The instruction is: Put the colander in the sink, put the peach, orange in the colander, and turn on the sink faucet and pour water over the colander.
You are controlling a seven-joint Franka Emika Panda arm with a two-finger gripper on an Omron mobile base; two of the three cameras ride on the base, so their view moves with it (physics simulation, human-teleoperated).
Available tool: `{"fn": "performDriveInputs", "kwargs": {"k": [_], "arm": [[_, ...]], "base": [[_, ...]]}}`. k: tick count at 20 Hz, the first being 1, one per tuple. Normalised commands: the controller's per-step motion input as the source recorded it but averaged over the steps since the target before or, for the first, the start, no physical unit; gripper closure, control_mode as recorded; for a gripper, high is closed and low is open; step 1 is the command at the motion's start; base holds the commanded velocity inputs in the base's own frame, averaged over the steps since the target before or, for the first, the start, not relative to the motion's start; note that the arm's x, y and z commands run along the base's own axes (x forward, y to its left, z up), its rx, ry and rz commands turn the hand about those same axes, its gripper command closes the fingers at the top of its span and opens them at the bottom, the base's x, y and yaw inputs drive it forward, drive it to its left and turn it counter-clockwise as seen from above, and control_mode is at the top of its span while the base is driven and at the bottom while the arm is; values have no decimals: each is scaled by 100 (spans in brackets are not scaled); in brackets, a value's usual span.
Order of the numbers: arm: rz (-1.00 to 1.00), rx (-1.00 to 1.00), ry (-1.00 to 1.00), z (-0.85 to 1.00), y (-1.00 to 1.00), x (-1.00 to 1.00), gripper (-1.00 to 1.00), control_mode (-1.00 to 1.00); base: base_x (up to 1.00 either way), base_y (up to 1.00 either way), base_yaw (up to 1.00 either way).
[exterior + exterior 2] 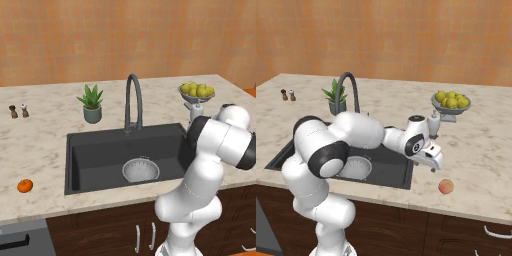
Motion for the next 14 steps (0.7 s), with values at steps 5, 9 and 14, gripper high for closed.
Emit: {"fn": "performDriveInputs", "kwargs": {"k": [5,9,14], "arm": [[-19,4,-5,8,-61,-34,-100,-100],[-17,1,-17,19,-39,-45,-100,-100],[-16,0,-7,8,-25,-32,-100,-100]], "base": [[0,0,0],[0,0,0],[0,0,0]]}}
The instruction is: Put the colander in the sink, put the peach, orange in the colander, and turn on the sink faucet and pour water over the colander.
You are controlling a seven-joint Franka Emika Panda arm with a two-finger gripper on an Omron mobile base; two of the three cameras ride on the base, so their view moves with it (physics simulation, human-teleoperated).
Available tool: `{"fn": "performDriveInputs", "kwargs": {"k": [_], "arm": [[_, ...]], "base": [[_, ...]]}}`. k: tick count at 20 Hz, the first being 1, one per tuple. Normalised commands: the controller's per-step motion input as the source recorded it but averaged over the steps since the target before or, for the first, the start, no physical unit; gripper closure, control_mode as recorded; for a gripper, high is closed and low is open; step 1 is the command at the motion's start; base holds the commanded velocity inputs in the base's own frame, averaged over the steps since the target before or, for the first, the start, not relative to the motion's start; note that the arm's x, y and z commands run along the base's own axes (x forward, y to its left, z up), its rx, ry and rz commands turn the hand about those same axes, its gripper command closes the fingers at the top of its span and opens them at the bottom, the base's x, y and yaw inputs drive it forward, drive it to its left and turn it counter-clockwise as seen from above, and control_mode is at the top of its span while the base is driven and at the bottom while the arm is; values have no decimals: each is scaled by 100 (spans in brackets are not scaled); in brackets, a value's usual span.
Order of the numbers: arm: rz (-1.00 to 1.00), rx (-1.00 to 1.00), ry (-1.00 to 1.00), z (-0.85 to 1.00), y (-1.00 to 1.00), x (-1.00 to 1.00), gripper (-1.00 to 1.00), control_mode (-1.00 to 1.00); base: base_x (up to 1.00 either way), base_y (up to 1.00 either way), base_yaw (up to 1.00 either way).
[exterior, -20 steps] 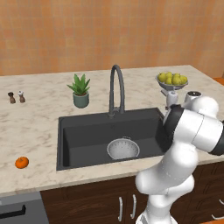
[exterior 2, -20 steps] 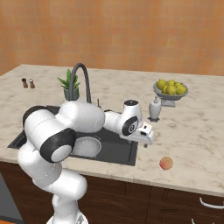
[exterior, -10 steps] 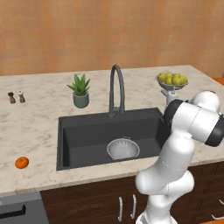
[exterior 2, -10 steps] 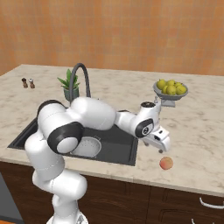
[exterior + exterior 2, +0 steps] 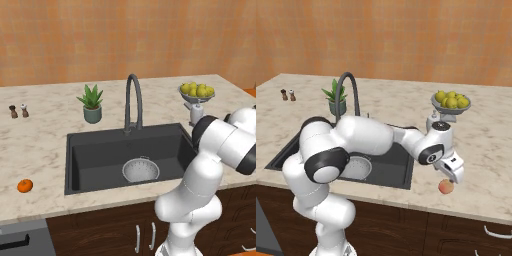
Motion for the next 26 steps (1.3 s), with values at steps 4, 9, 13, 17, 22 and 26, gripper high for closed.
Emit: {"fn": "performDriveInputs", "kwargs": {"k": [4,9,13,17,22,26], "arm": [[-8,0,-9,-22,2,11,-100,-100],[-1,2,-8,-18,7,4,-100,-100],[-2,0,-1,-8,-1,-13,-100,-100],[-5,0,0,-4,0,-13,-100,-100],[-6,0,0,-16,0,0,-100,-100],[-4,0,3,-26,0,0,-100,-100]], "base": [[0,0,0],[0,0,0],[0,0,0],[0,0,0],[0,0,0],[0,0,0]]}}
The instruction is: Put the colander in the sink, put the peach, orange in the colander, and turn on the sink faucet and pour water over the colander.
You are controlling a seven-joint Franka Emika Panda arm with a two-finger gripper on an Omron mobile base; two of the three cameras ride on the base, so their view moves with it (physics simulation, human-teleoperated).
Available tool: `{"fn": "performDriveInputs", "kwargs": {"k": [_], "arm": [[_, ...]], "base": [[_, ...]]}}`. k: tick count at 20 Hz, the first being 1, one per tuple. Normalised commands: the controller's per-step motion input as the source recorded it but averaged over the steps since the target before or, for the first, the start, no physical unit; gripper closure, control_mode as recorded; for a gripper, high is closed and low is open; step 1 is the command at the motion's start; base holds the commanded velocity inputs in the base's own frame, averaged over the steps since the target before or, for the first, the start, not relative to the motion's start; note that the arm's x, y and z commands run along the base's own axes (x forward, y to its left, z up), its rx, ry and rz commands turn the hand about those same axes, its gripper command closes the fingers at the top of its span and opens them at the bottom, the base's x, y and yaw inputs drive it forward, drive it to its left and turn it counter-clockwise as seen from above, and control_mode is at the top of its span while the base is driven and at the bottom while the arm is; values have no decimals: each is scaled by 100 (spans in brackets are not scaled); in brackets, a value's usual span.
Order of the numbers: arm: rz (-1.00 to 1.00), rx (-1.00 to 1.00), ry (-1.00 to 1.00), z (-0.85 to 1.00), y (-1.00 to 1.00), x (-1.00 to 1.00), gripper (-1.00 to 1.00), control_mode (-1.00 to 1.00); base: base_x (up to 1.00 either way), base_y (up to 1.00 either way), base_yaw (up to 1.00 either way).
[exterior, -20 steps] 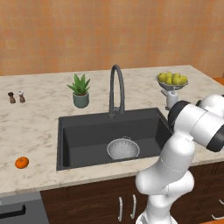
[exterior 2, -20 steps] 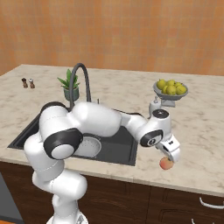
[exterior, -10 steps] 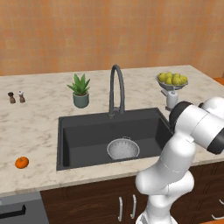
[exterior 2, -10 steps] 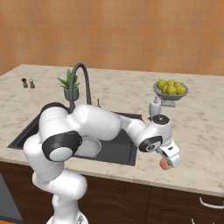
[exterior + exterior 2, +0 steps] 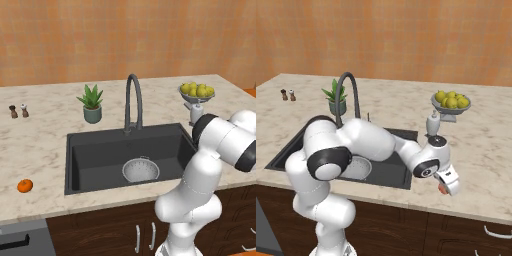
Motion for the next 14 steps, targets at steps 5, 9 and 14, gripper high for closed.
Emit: {"fn": "performDriveInputs", "kwargs": {"k": [5,9,14], "arm": [[-3,0,4,-25,-1,3,-100,-100],[-2,0,6,-25,-4,11,-100,-100],[-1,0,5,-21,-18,7,-100,-100]], "base": [[0,0,0],[0,0,0],[0,0,0]]}}
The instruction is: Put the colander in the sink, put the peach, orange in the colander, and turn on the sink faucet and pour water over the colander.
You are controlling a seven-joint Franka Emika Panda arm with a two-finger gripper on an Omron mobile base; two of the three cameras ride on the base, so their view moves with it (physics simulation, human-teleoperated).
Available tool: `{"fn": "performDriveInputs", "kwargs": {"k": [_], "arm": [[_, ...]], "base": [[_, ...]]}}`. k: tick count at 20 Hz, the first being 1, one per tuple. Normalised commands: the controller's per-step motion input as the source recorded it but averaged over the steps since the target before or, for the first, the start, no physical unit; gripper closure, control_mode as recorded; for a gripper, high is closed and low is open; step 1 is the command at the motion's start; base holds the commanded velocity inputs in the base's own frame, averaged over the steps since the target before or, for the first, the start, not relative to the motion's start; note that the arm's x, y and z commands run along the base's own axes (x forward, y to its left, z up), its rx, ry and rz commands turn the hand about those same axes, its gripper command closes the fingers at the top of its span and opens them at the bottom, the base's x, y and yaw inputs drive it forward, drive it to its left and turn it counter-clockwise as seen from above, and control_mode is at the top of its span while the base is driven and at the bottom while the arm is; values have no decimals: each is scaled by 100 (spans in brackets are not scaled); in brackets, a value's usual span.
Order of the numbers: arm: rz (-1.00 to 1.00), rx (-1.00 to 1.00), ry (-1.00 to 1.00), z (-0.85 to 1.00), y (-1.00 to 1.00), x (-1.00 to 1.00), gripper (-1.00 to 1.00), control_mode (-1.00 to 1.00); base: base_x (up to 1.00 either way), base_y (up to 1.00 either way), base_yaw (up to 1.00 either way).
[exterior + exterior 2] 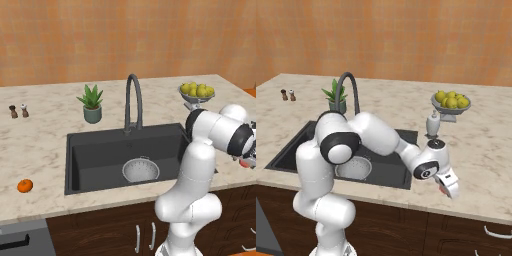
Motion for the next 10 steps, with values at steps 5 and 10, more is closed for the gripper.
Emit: {"fn": "performDriveInputs", "kwargs": {"k": [5,10], "arm": [[0,0,3,-15,-29,0,-100,-100],[0,0,2,-25,-19,-2,-100,-100]], "base": [[0,0,0],[0,0,0]]}}
